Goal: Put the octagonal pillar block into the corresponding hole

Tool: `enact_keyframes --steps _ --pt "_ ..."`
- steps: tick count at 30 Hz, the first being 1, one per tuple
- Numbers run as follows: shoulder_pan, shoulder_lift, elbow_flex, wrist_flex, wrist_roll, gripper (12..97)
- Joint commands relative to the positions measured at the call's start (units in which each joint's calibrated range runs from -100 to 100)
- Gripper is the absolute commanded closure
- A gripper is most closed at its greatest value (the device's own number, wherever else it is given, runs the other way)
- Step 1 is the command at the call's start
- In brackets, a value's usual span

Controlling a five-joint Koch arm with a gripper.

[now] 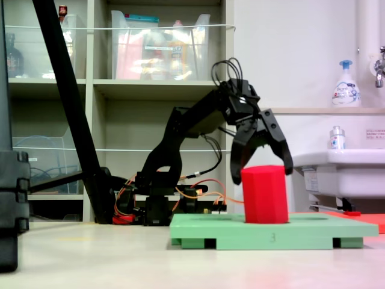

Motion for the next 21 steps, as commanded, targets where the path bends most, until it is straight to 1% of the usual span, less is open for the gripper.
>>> enact_keyframes --steps 1,14,19,21 --pt "0.0 -6.44 4.51 2.22 -0.88 70.1" --pt "-0.44 -10.49 4.81 1.93 -2.2 70.2" --pt "-0.93 -8.96 4.81 2.32 -6.89 70.2" --pt "-0.98 -7.98 4.81 2.7 -7.28 70.2"
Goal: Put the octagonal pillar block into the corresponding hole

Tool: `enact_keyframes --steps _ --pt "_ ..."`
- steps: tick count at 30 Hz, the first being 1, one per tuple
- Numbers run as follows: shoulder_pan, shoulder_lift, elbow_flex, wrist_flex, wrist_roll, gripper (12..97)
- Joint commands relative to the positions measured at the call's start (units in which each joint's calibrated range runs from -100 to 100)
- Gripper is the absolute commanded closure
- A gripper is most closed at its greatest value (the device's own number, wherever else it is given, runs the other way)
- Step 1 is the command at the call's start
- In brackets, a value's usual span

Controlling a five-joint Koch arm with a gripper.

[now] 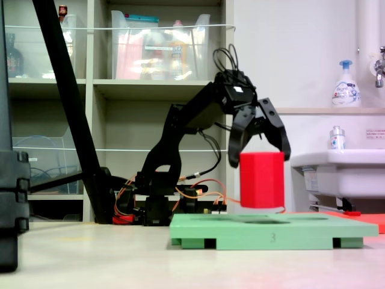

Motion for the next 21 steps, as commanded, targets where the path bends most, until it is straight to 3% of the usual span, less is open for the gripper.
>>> enact_keyframes --steps 1,21 --pt "-0.54 -1.81 4.71 2.9 -1.17 70.2" --pt "0.54 6.57 4.71 10.02 -1.42 70.2"
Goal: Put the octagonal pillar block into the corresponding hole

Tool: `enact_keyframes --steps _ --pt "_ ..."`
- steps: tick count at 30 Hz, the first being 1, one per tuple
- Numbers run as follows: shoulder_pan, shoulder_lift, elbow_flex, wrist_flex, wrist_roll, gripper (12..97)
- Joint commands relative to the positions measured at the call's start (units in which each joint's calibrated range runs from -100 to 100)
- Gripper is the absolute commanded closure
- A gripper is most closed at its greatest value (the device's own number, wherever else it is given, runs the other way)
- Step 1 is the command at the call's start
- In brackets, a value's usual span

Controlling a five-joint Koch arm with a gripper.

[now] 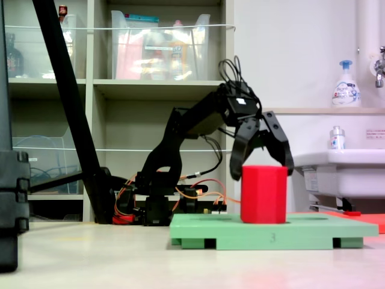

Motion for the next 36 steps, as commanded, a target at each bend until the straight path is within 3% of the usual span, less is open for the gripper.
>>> enact_keyframes --steps 1,16,21,26,31,36 --pt "0.68 -0.95 4.71 5.62 -0.44 70.1" --pt "2.1 4.07 4.71 1.1 -0.39 69.8" --pt "2.0 6.73 4.71 -0.93 -0.24 65.3" --pt "1.9 7.29 4.71 -7.19 0.1 54.7" --pt "2.05 1.42 4.71 -11.13 0.59 31.9" --pt "1.76 -12.69 4.81 -20.09 -0.1 31.1"
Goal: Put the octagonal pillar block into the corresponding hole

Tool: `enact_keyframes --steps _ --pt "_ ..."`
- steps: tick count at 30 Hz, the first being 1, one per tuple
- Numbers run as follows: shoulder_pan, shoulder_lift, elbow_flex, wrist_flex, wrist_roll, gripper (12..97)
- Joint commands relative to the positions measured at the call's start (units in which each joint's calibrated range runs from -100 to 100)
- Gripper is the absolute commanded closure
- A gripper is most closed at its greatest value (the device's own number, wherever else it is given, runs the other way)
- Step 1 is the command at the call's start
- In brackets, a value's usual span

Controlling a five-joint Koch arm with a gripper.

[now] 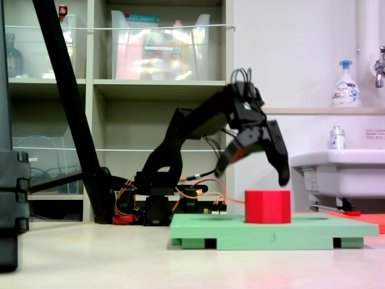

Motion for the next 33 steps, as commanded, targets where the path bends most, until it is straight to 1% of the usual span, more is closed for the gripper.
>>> enact_keyframes --steps 1,2,6,8,11,12,14,15,19,22,24,27,29,31,33 --pt "0.1 -13.59 3.24 -5.29 -0.78 31.1" --pt "-0.1 -17.92 3.34 -7.02 -2.15 31.1" --pt "-1.07 -38.17 3.24 -11.16 -15.92 31.3" --pt "-2.83 -46.55 3.14 -11.16 -24.22 31.8" --pt "-6.25 -57.03 3.14 -11.16 -32.04 32.1" --pt "-7.37 -60.1 3.14 -11.16 -34.48 33.4" --pt "-10.4 -65.83 3.14 -11.16 -39.07 44.8" --pt "-11.33 -67.36 3.14 -10.97 -39.46 47.0" --pt "-15.34 -70.02 0.55 -11.16 -41.81 47.3" --pt "-17.92 -77.56 -13.81 -7.5 -41.95 47.3" --pt "-19.34 -89.15 -35.54 5.5 -42.0 47.4" --pt "-20.56 -110.24 -73.43 38.72 -44.88 53.2" --pt "-19.83 -119.88 -91.77 55.47 -47.47 55.1" --pt "-19.83 -124.49 -109.32 71.94 -51.48 56.4" --pt "-19.88 -124.49 -127.17 92.64 -54.36 59.3"
